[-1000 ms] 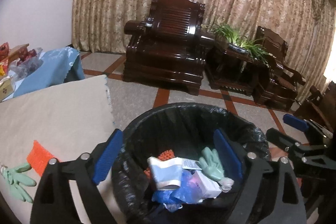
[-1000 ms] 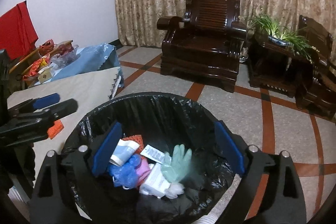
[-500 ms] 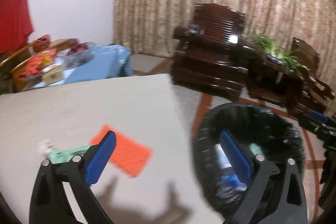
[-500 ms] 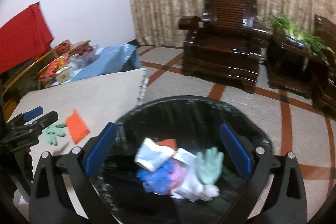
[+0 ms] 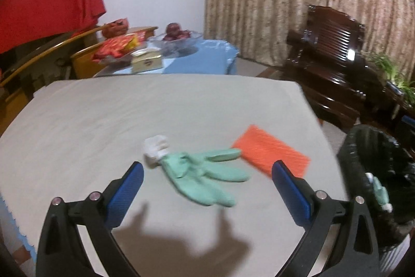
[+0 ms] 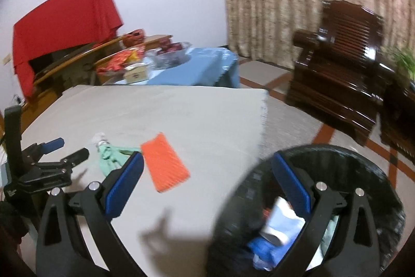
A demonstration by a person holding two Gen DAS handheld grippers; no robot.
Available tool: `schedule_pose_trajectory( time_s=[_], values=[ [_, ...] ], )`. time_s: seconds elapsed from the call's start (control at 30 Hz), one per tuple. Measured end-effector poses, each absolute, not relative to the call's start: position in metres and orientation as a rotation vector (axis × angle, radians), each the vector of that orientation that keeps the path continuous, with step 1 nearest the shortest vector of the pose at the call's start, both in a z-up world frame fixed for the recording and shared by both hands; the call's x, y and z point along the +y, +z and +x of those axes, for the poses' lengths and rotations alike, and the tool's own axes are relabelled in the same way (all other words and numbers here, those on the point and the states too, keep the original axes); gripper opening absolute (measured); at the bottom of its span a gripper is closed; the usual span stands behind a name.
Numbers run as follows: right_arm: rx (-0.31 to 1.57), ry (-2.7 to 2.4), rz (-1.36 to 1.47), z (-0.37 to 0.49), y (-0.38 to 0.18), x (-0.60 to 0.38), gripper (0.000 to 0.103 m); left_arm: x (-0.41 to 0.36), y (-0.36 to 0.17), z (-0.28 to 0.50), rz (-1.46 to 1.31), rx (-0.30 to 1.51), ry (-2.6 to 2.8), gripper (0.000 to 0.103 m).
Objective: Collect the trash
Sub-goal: 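Move both tools back to the last glove and orange net, then grasp the green glove with the left tool while the right tool grasps the orange foam net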
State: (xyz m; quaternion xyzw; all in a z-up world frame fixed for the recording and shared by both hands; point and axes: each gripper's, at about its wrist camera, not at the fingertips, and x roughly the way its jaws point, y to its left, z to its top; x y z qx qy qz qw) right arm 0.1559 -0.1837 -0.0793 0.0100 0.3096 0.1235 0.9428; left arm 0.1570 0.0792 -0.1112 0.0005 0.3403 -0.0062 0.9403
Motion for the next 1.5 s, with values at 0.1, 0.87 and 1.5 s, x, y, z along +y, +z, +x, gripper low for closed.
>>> schedule_pose_trajectory(
  time_s=[0.1, 0.87, 1.5],
  values=[
    [0.645, 0.288, 0.005, 0.173, -0.087, -0.159, 0.096, 0.094, -0.121, 0.162, -0.003, 0.712, 0.017, 0.097],
    [0.784, 0.279, -0.03, 0.238, -0.154, -0.11, 0.096, 0.11, -0.203, 0.241, -0.08, 0.934, 0.011, 0.081],
    [0.843, 0.297, -0.072, 0.247, -0.181, -0.085, 0.096, 0.124, -0.181, 0.219, -0.063, 0.885, -0.181, 0.02]
  ],
)
